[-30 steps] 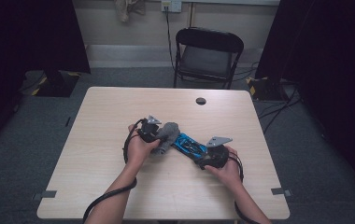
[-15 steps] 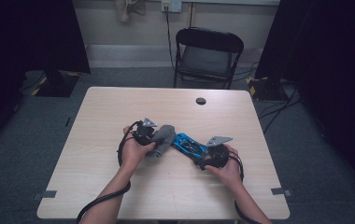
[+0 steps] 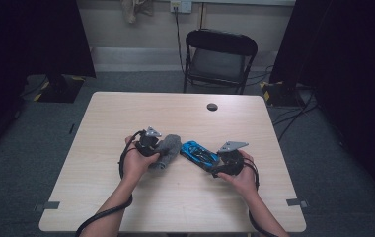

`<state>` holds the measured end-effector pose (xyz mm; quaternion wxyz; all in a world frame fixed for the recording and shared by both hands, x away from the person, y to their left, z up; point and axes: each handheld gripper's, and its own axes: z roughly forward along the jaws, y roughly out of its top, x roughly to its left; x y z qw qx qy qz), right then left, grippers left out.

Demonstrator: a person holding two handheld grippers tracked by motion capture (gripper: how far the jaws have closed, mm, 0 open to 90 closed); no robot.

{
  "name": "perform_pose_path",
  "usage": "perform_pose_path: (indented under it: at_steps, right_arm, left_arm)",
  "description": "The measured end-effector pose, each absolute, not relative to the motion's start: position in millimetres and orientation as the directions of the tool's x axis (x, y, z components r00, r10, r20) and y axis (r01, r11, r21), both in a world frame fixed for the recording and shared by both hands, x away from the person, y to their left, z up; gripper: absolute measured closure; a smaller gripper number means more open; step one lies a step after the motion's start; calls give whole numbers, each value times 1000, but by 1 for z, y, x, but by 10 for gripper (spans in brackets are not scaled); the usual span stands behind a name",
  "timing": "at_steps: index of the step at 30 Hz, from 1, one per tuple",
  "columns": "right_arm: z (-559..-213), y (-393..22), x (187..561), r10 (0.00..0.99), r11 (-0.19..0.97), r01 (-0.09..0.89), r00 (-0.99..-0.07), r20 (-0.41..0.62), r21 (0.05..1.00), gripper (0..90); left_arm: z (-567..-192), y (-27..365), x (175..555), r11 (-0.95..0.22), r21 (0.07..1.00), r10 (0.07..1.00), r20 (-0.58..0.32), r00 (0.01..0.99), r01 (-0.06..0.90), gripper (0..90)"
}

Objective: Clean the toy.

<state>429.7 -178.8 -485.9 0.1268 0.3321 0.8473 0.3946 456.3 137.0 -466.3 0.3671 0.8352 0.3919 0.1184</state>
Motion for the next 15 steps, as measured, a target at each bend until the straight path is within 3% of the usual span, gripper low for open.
perform_pose_path:
  at_steps: [15]
  right_arm:
    - [-468, -170, 453, 682, 431, 493, -726, 85, 756, 274]
  left_arm:
    - [-465, 131, 436, -460, 707, 697, -88, 712, 538, 684]
